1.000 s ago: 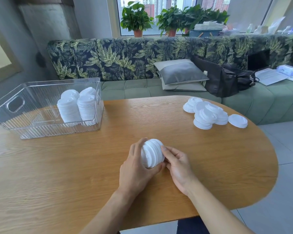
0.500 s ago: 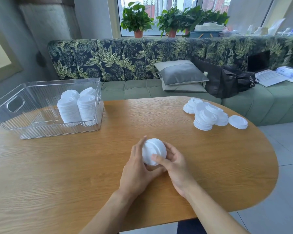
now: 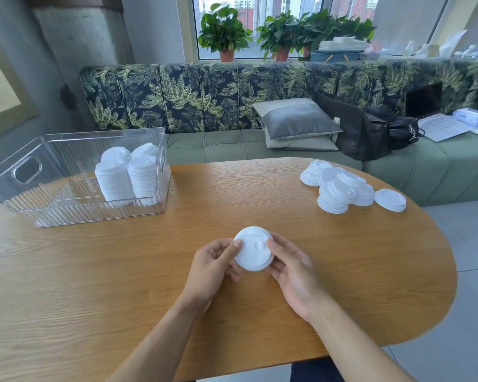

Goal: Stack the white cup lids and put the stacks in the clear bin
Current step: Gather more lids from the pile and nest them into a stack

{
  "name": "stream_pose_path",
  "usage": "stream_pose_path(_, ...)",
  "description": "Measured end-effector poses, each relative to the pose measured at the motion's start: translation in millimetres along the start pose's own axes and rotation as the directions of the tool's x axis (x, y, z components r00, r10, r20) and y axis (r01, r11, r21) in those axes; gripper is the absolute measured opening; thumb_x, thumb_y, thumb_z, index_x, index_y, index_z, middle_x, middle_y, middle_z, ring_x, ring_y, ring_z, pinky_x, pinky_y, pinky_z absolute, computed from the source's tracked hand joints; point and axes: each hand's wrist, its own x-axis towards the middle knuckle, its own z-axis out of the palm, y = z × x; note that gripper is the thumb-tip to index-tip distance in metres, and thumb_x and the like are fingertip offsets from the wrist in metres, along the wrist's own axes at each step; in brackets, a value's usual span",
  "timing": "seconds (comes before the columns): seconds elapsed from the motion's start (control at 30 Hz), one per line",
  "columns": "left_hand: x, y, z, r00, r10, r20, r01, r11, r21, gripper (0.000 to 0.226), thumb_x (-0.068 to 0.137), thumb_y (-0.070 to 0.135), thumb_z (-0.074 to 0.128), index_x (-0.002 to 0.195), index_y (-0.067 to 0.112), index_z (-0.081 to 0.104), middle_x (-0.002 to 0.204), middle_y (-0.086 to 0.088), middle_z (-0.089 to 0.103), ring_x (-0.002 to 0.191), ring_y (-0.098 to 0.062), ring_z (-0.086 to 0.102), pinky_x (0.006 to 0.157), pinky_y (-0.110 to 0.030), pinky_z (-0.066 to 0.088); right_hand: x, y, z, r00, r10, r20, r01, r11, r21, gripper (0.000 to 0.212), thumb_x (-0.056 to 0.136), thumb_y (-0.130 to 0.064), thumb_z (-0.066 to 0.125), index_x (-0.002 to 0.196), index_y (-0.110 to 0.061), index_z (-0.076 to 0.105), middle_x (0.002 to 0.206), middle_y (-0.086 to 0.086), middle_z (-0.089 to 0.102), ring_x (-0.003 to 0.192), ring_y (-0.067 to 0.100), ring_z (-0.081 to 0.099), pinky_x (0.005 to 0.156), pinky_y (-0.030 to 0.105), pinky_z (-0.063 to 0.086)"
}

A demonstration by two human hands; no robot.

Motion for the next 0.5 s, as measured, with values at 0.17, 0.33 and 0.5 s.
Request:
stream_pose_path(0.17, -0.6, 1.3, 1.7, 1.000, -0.003, -0.029, 0.004, 1.000, 0.017, 0.044, 0.089, 0.051, 0.073, 0.108, 0.011, 0.076, 0.067, -0.010, 0.067, 0.060, -0.018, 0.062, 0.055, -0.027, 0.053, 1.1, 1.3, -2.0, 1.000, 0.001, 0.003, -0.001, 1.000, -0.029, 0.046, 0.080, -0.027, 0.078, 0.123, -0.011, 0.072, 0.117, 0.012, 0.077, 0.102, 0.018, 0.072, 0.084, 0.028, 0.057)
stream_pose_path(0.33, -1.8, 1.0, 2.0, 0.998, 0.027, -0.063, -0.026, 1.000, 0.015, 0.038, 0.085, 0.054, 0.077, 0.096, 0.017, 0.079, 0.063, -0.009, 0.064, 0.057, -0.017, 0.058, 0.053, -0.026, 0.050, 2.7, 3.3, -3.5, 1.000, -0.003, -0.014, 0.002, 0.999, -0.039, 0.047, 0.081, -0.026, 0.078, 0.122, -0.006, 0.071, 0.120, 0.019, 0.075, 0.104, 0.023, 0.071, 0.096, 0.038, 0.054)
stream_pose_path(0.5, -11.3, -3.8, 8.5, 0.983, 0.151, -0.102, -0.122, 0.960, 0.250, 0.084, 0.068, 0.067, 0.083, 0.139, 0.029, 0.056, 0.111, 0.018, 0.071, 0.094, -0.004, 0.069, 0.071, -0.026, 0.059, 5.6, 3.4, -1.6, 0.998, 0.002, -0.067, 0.000, 1.000, 0.022, 0.047, 0.089, -0.026, 0.074, 0.128, 0.001, 0.068, 0.123, 0.017, 0.074, 0.105, 0.022, 0.073, 0.094, 0.036, 0.055)
